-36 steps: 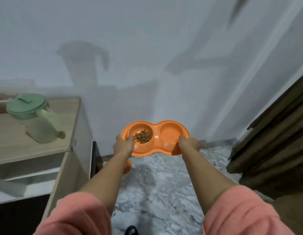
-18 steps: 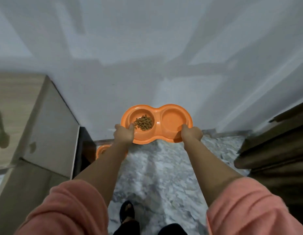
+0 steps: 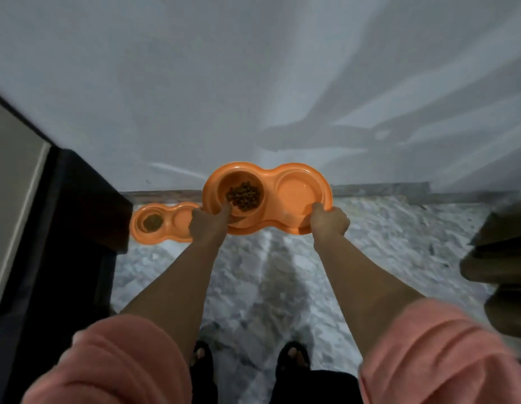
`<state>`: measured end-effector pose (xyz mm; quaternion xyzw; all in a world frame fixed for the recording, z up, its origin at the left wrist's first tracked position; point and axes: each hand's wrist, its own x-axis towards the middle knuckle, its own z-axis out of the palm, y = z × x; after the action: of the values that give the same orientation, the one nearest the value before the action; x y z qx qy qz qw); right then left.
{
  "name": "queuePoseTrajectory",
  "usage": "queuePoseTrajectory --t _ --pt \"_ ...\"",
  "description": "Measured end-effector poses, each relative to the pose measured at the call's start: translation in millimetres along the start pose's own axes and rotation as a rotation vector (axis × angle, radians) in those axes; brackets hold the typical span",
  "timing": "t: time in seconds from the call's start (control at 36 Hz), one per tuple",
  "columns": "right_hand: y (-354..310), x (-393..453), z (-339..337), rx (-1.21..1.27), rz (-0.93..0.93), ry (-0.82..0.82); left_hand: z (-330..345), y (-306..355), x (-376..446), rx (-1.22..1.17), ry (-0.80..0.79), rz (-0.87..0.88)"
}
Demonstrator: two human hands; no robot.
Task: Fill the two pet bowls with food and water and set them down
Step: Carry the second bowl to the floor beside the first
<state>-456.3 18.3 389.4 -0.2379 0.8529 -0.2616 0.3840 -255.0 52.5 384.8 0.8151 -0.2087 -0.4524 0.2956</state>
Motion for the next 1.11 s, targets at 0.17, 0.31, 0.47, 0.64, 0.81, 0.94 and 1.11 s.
queuePoseTrajectory --t 0.17,0.31,0.47,0.64,0.81,0.94,1.11 --pt "82 87 73 -0.015 0.017 0.008 73 -79 78 -0.087 -0.005 -0.057" --pt "131 143 126 -0.028 0.003 -0.006 111 -129 135 -0.05 -0.038 -0.067" --pt "160 187 175 -0.041 -0.002 -0.023 139 -168 194 0.017 -0.074 -0.085" --pt "167 219 210 -0.086 -0.028 -0.054 155 -184 238 -0.009 -0.053 -0.122" --pt "172 239 237 -0.094 -0.001 -0.081 163 -192 267 -0.058 -0.037 -0.163" --pt "178 251 255 -0.146 -0.02 -0.092 168 -200 278 -0.049 0.009 -0.203" --pt "186 260 269 -0.187 -0.017 -0.078 172 -207 292 0.027 0.059 -0.163"
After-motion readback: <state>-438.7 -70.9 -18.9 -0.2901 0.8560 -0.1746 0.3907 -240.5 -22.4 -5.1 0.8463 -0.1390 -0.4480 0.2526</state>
